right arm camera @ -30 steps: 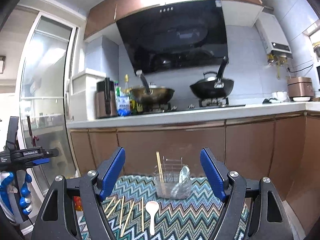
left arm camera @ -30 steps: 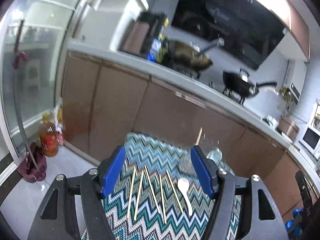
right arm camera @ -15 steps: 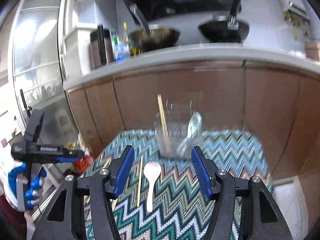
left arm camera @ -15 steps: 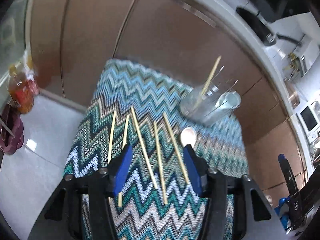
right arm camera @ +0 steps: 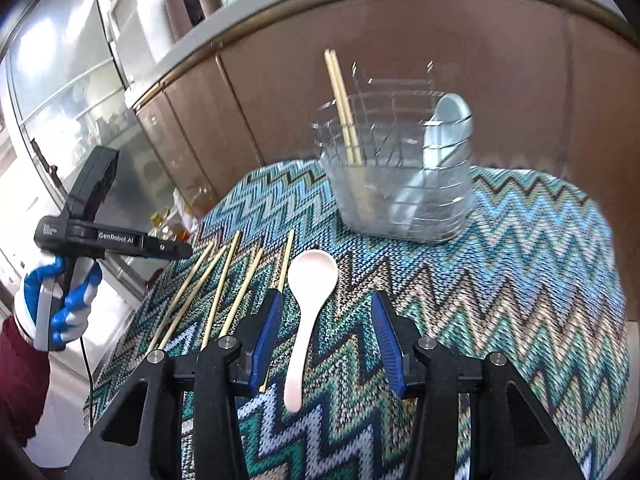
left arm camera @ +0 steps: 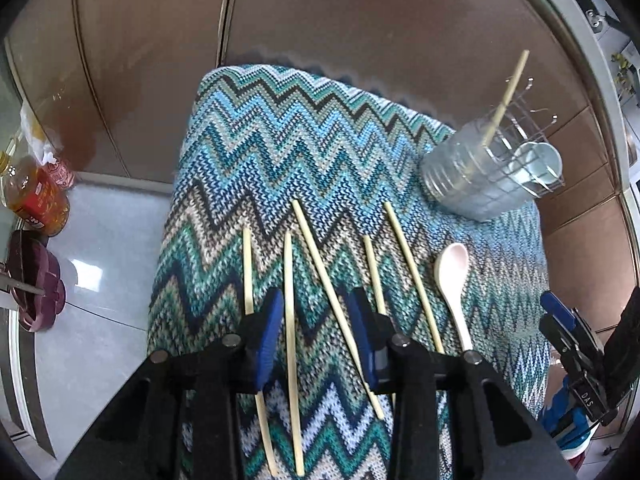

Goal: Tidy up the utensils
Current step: 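Grasp a white spoon with the right tool while the left tool grasps a chopstick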

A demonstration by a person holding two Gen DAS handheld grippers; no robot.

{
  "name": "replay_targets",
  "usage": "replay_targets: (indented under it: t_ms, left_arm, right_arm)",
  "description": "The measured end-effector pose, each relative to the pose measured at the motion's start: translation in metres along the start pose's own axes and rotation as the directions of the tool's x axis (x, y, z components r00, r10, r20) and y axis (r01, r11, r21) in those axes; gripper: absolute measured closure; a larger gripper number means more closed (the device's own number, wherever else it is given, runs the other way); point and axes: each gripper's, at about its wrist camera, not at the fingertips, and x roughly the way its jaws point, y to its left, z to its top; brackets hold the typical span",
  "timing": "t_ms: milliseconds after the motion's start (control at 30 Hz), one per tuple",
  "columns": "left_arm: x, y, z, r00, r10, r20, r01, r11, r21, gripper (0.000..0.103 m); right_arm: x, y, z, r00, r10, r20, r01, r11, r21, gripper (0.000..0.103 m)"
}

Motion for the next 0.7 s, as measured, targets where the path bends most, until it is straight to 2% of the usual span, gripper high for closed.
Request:
replay_targets:
  t_ms: [200, 367, 700]
  left_arm:
    - [0.021, 0.000, 0.014, 0.998, 0.035, -0.057, -0.033, 0.999, 0.033, 0.076]
    - [0.037, 0.001, 0.019, 0.992, 0.078, -0.094, -0.074, 0.996, 0.045, 0.077]
    - [0.059, 0.003, 0.026, 0.982, 0.102, -0.157, -0.093, 0.994, 0.066, 0.084]
  right_arm:
    - [0.037, -0.002, 0.017, 0.995, 0.062, -0.077, -0.065, 0.997, -0.044, 0.059]
    - [0.061, -0.006, 0.024, 0.987, 0.109, -0.117, -0.116, 0.992, -0.054, 0.066]
    - [0.101, -0.009, 0.035, 0.970, 0.145, -0.196, -0.166, 0.982, -0.094, 0.068]
